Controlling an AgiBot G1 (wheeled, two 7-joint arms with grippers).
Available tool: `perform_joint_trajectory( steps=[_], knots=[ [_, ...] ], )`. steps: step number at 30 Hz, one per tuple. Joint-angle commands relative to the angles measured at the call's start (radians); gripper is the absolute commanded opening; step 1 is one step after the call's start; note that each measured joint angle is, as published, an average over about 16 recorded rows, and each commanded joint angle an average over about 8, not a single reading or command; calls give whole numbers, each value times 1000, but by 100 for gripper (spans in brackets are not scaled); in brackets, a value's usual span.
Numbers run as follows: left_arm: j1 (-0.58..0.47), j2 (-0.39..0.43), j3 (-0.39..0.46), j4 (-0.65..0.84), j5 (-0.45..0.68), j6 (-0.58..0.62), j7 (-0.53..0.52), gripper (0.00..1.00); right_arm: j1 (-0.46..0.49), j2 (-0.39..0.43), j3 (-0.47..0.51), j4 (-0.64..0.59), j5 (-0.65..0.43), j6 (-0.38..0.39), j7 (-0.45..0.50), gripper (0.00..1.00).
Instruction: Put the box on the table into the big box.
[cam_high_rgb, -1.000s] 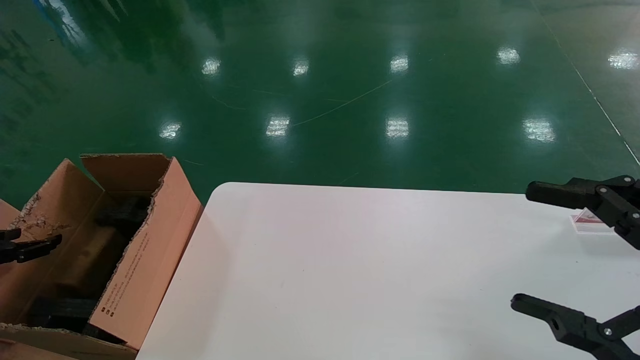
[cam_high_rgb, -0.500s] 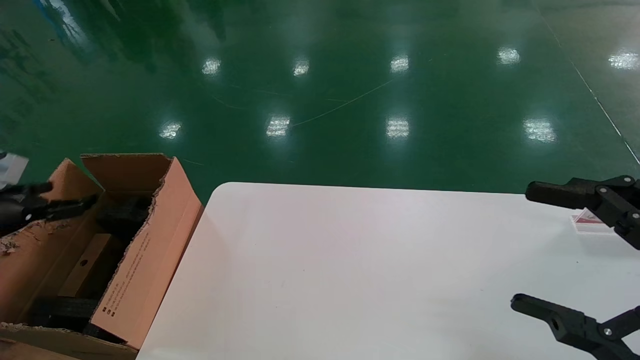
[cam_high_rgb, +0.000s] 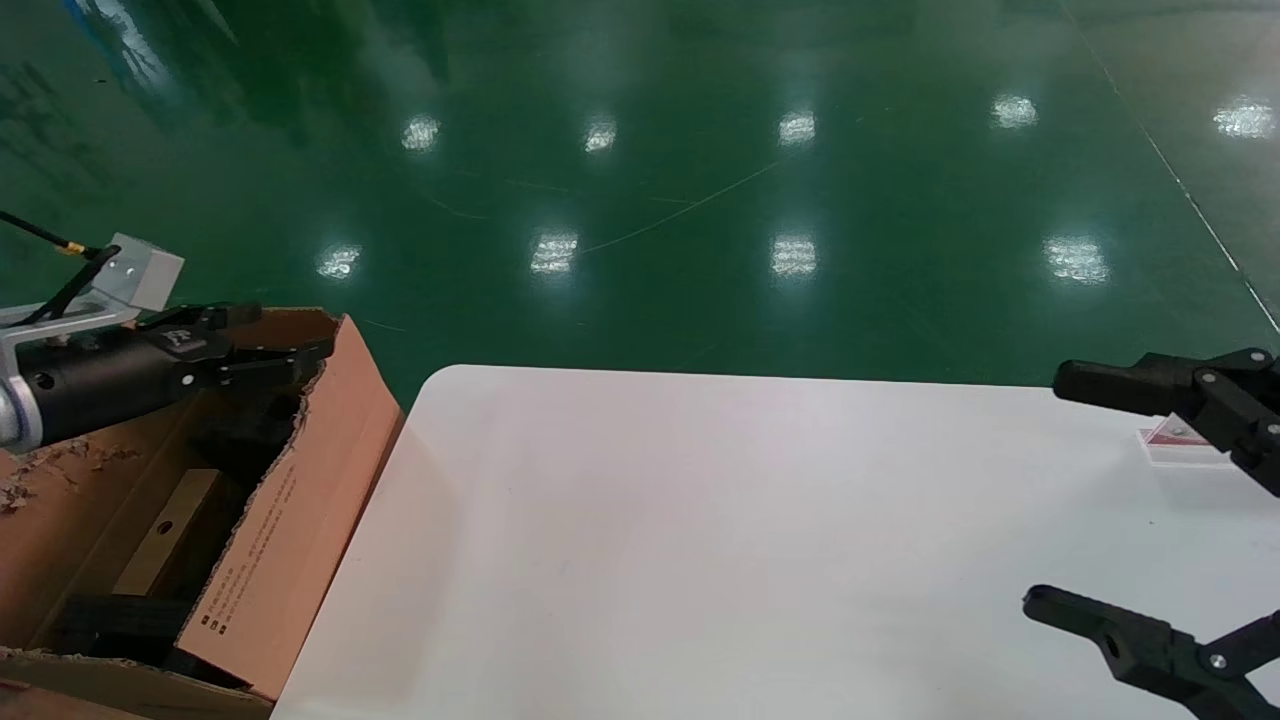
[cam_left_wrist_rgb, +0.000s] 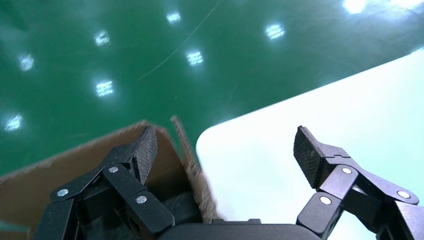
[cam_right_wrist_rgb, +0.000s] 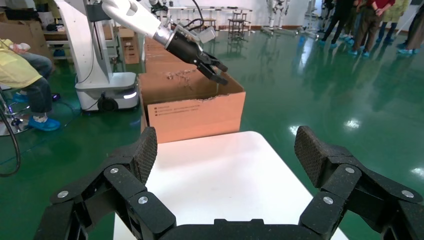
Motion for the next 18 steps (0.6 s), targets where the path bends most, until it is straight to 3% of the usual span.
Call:
perform_joint_trajectory(
  steps=[1,18],
  knots=[
    [-2,5,0,5,3,6,1,100,0,0,0,0,0,0,0,100],
    [284,14,-54,-556,-204,99,-246,100,0,0,0,0,0,0,0,100]
  ],
)
